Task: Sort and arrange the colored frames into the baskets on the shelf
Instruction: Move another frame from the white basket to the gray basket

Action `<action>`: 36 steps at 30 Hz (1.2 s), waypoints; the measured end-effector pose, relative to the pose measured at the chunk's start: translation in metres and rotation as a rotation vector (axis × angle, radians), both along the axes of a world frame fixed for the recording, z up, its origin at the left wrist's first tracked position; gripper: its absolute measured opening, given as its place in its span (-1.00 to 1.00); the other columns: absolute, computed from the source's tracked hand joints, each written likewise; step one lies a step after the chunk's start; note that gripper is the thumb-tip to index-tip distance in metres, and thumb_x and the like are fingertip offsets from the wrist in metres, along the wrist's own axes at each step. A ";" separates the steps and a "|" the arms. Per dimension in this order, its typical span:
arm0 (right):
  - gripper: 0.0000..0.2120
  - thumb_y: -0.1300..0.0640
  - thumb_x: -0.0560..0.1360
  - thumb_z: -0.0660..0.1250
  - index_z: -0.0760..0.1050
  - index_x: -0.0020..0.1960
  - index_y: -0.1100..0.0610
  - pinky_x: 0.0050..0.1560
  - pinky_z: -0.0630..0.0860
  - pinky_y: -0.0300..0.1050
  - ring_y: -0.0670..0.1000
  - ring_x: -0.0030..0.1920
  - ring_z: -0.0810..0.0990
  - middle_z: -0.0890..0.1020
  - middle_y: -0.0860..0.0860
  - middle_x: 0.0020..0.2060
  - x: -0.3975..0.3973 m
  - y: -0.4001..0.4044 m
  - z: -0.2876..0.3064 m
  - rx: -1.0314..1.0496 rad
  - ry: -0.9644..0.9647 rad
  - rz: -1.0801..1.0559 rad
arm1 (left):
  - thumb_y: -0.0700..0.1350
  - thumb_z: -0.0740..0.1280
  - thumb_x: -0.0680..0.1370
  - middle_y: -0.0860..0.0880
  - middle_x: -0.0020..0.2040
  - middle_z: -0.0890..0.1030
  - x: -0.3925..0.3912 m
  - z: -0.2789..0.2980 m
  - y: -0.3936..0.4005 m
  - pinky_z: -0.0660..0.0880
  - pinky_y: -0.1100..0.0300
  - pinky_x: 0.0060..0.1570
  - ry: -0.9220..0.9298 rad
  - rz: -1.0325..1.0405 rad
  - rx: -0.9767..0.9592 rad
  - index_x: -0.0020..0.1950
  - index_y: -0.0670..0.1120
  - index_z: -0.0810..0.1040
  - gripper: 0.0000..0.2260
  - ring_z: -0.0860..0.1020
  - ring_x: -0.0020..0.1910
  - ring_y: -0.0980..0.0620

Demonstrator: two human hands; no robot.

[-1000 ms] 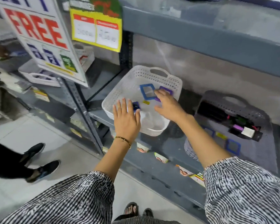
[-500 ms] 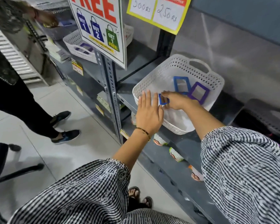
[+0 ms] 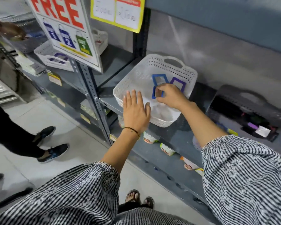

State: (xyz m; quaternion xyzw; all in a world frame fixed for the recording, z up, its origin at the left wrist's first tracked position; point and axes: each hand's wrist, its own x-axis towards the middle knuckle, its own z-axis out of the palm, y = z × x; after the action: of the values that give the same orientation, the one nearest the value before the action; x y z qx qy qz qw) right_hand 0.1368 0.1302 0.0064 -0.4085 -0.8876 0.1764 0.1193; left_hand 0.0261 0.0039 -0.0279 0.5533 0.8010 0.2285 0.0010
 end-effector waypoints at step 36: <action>-0.92 0.38 0.39 0.40 0.53 -0.13 0.32 -0.13 0.36 -0.17 -0.03 -0.32 0.41 0.48 -0.01 -0.37 0.297 -0.079 -0.039 -0.296 0.124 -0.724 | -0.10 0.22 0.55 -0.22 0.41 0.36 0.118 -0.013 0.029 0.42 -0.09 0.21 0.127 -0.397 -0.081 0.35 -0.24 0.35 -0.60 0.50 0.17 -0.24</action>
State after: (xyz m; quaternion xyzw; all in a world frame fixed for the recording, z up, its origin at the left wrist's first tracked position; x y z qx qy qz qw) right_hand 0.4337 0.0516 -0.0331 -0.6965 -0.6421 0.2734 0.1670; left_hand 0.1436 0.0332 -0.0412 0.7132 0.6831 0.1563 0.0178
